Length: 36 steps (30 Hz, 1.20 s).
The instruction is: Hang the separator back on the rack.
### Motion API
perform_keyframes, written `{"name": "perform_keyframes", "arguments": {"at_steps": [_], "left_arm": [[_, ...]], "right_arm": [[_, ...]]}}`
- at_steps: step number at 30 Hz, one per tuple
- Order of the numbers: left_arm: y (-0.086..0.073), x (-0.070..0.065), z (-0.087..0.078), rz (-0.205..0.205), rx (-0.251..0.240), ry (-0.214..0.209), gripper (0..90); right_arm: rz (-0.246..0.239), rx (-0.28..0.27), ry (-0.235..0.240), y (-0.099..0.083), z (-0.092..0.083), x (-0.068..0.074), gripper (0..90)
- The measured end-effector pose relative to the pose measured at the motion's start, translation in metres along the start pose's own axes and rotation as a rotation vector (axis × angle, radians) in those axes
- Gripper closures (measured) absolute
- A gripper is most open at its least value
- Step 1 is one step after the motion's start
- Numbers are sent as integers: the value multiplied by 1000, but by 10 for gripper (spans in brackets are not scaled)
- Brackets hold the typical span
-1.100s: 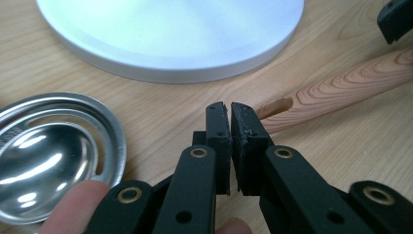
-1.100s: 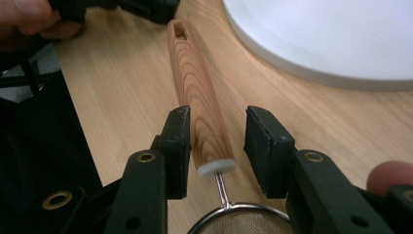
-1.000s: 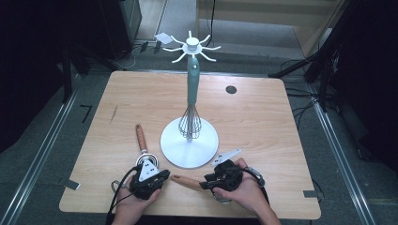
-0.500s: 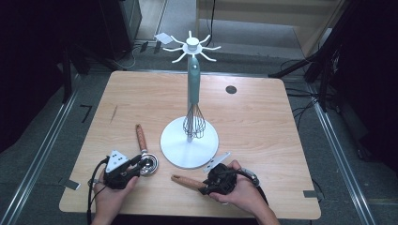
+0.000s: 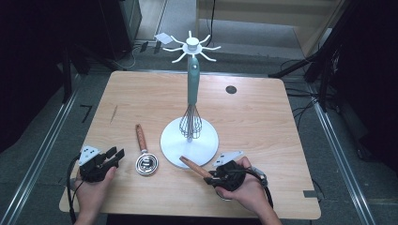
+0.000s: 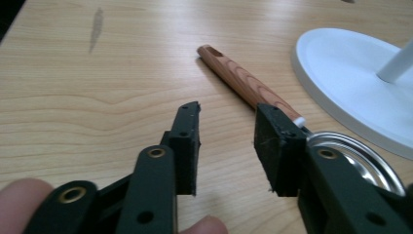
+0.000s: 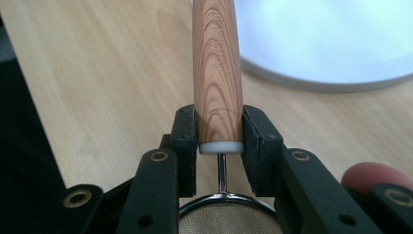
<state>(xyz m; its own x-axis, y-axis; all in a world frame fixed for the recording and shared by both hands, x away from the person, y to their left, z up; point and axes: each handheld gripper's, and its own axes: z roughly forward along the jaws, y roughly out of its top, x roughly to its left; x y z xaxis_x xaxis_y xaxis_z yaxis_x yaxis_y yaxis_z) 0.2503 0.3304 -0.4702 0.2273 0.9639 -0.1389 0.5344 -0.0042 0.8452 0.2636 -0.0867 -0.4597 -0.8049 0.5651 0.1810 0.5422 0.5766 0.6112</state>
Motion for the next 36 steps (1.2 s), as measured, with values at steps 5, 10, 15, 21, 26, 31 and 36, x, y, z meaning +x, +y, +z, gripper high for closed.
{"name": "perform_keyframes", "arguments": {"at_steps": [5,10,15,21,26,31,36], "left_arm": [[-1,5,4,-5,28,80,371],[3,11,3,-10,21,141,130],[4,27,1,-34,1,112,0],[1,37,5,-68,14,91,0],[-1,34,10,-45,27,97,0],[-2,30,13,-15,22,110,0],[-3,28,13,-12,-10,107,0]], "right_arm": [[30,-48,-37,-2,-5,-5,709],[48,-99,-66,-3,-10,-10,710],[90,-154,-106,-6,-16,-18,710],[128,-203,-151,-6,-19,-23,710],[161,-249,-172,-5,-24,-29,710],[164,-274,-190,-6,-27,-32,709],[184,-297,-194,-6,-29,-36,709]]}}
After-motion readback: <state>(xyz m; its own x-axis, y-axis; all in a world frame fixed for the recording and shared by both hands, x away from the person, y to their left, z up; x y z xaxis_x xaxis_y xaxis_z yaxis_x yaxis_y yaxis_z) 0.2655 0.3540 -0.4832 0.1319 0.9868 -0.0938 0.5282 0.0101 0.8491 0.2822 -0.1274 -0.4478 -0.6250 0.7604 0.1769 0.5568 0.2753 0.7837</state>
